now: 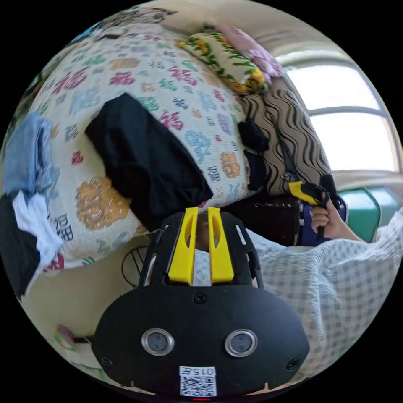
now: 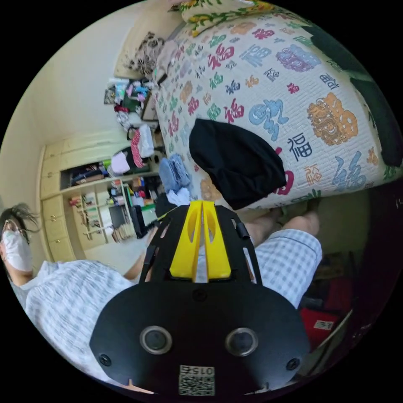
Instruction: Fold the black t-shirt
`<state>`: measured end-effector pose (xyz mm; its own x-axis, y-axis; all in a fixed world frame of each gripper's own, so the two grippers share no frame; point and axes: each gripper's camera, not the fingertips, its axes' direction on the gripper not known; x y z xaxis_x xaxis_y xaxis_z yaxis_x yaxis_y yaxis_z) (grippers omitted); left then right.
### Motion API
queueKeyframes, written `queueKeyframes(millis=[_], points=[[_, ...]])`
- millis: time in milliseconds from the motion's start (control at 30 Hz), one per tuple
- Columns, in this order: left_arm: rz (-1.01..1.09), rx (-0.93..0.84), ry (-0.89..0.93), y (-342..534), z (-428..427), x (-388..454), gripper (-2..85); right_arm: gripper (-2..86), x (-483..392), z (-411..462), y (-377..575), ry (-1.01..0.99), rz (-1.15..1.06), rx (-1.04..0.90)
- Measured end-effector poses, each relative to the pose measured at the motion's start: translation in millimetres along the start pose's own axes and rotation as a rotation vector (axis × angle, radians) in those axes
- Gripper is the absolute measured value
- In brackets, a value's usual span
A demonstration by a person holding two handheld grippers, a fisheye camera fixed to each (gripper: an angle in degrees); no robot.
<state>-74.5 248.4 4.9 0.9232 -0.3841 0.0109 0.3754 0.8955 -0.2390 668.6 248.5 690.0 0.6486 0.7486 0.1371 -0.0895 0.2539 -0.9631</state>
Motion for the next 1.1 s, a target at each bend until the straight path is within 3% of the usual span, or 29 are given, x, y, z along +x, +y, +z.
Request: queueKeyframes(millis=[67, 133, 333, 433, 533, 633, 833, 1000, 1100], points=[[-0.095, 0.002, 0.024, -5.4, 0.8, -32.1, 6.3, -0.8, -2.1, 21.9, -20.4, 0.046, -0.056, -0.088], [-0.183, 0.014, 0.047, -17.1, 9.2, -66.0, 6.9, -0.9, 7.6, 48.2, -44.7, -0.029, -0.053, -0.181], [-0.253, 0.052, -0.053, -71.8, 51.3, -112.5, 7.6, -1.0, 45.2, 71.3, -55.1, -0.201, 0.093, -0.219], [-0.289, 0.019, -0.022, -97.5, 55.1, -121.4, 0.5, -1.0, 56.1, 64.0, -52.8, -0.152, 0.125, -0.266], [-0.202, 0.190, 0.299, -114.8, 6.4, -106.8, -0.5, -0.9, 52.6, 45.7, -62.2, -0.111, 0.091, -0.242], [-0.122, 0.352, 0.443, -137.7, -67.0, -87.1, -0.8, -0.8, 36.8, 31.6, -85.8, -0.105, 0.036, -0.196], [-0.148, 0.617, 0.401, -212.1, -194.3, -111.3, -0.8, -0.8, -3.7, 21.2, -145.8, -0.147, -0.050, -0.069], [-0.426, 0.554, 0.438, -238.2, -209.9, -175.6, -0.8, -0.6, -41.5, 25.6, -184.7, -0.120, -0.126, -0.034], [-0.438, 0.584, 0.520, -236.0, -218.5, -179.9, -0.8, -0.3, -75.4, 49.5, -197.8, -0.191, -0.195, -0.106]])
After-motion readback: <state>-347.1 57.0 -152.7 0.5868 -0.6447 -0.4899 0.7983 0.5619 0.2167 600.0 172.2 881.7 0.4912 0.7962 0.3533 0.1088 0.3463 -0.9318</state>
